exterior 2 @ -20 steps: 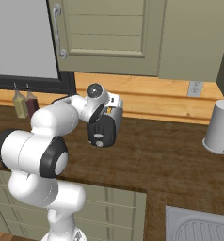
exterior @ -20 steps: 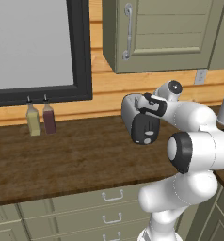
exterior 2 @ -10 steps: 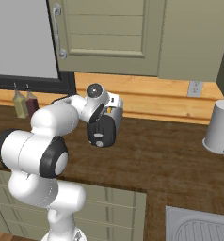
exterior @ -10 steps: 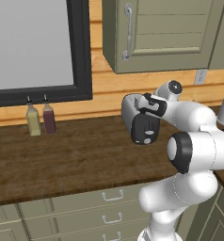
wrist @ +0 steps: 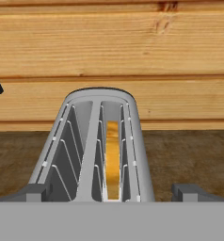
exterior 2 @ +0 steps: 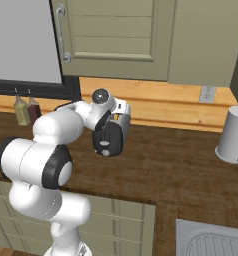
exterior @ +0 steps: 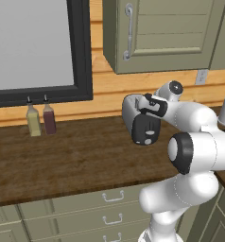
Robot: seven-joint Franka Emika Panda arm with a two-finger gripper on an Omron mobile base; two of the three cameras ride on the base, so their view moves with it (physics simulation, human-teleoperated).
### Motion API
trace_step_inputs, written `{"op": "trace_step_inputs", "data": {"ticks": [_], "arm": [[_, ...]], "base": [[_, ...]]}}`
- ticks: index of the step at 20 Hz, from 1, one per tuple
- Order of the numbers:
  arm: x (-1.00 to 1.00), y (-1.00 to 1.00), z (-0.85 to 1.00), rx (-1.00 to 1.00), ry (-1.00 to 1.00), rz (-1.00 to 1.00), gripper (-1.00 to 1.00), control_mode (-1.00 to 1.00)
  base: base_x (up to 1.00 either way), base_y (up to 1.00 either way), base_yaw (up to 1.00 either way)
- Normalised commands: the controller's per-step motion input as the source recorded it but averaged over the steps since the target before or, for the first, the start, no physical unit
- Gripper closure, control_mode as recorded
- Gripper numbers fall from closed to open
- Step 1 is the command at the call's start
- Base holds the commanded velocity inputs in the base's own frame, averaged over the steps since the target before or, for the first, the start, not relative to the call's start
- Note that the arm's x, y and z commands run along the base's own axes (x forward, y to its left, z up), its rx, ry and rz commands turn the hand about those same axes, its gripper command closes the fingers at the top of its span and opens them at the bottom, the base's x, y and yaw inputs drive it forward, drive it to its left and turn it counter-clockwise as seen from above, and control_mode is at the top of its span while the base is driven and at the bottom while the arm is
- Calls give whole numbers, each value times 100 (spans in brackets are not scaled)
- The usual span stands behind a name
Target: Start the toaster. Once the lever pops up, take the bread to the plate on the dining counter.
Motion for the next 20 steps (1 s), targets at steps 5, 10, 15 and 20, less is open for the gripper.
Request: {"op": "trace_step_inputs", "data": {"ticks": [5,10,15,20], "arm": [[0,0,0,0,0,0,-100,-100],[0,0,0,0,0,0,-100,-100],[0,0,0,0,0,0,-100,-100],[0,0,0,0,0,0,-100,-100]], "base": [[0,0,0],[0,0,0],[0,0,0],[0,0,0]]}}
